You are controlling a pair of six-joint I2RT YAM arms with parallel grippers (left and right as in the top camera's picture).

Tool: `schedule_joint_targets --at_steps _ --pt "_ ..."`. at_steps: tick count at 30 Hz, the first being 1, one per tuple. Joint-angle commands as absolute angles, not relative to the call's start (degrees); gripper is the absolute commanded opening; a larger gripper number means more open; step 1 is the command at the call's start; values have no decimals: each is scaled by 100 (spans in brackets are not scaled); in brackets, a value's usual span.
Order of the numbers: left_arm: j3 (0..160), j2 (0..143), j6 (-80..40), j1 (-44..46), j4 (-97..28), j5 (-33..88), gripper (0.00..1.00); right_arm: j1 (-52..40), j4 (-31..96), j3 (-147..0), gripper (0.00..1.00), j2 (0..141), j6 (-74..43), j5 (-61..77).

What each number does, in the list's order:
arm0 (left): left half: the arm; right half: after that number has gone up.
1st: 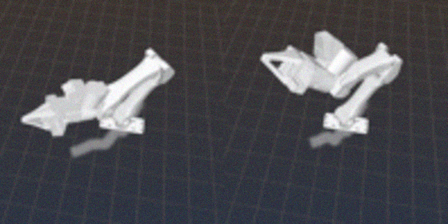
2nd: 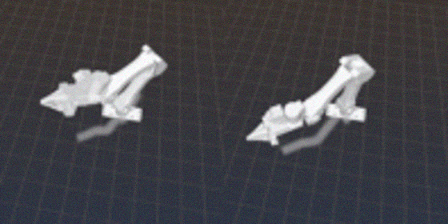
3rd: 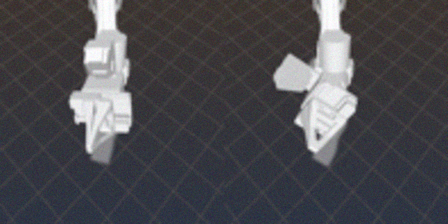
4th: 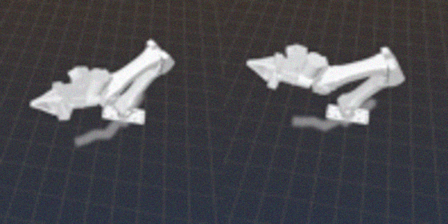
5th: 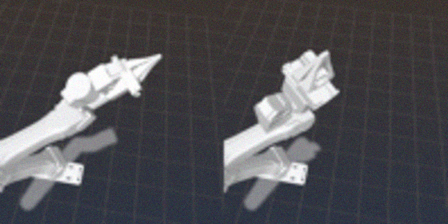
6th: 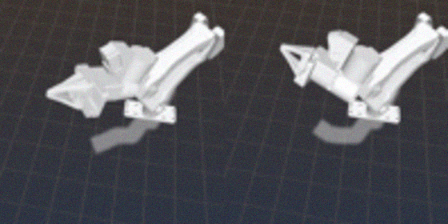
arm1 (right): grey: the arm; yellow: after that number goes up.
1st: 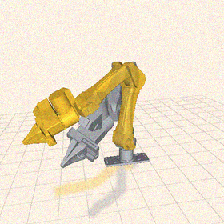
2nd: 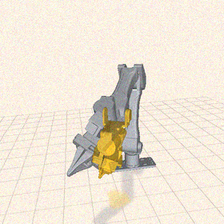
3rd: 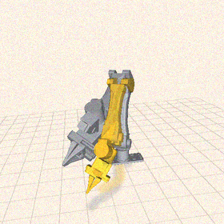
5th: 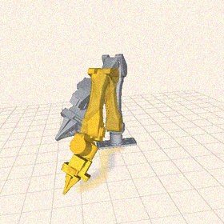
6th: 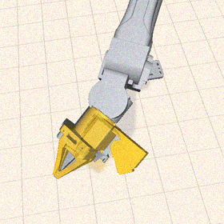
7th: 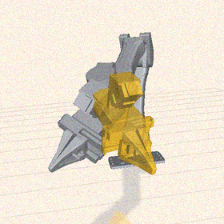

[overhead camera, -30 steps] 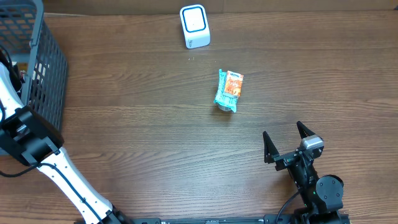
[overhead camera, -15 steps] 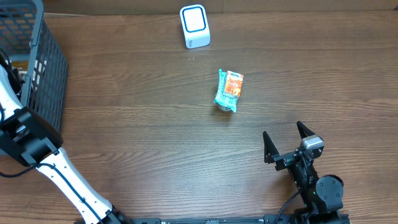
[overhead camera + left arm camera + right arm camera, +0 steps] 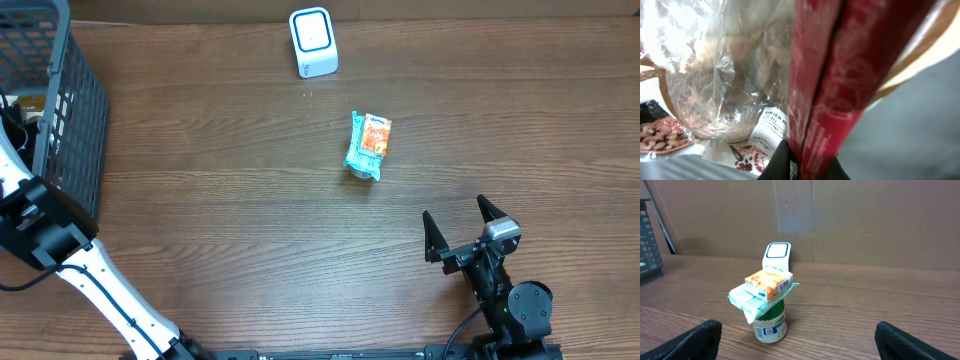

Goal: Scan the item barcode

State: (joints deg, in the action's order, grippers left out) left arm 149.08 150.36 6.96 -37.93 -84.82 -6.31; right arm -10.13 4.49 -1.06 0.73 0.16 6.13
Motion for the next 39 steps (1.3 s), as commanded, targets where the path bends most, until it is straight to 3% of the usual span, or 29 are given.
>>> schedule_joint_targets --at_steps 1,13,25,26,27,28,29,39 --pt "15187 15242 362 -3754 -8558 -40 4 -985 421 -45 100 16 -1 611" --pt "15426 13900 -86 -3754 -8394 -51 4 -985 421 -45 100 16 -1 611" --pt "14947 14392 23 -3747 -8272 -370 5 -985 421 -45 100 16 -1 611" --pt "14908 14433 23 -3754 -8256 -360 13 -985 421 -45 100 16 -3 611" --pt "14894 14479 23 -3754 -8239 -351 36 -985 421 -45 100 16 -3 611" --pt "14894 14514 23 -3752 -8219 -329 73 -985 421 -45 100 16 -1 611" --pt "14897 14564 23 -3752 -8191 -303 100 -985 421 -45 100 16 -1 611" --pt "14888 14999 -99 -3732 -8197 -405 100 -985 421 -45 100 16 -3 611"
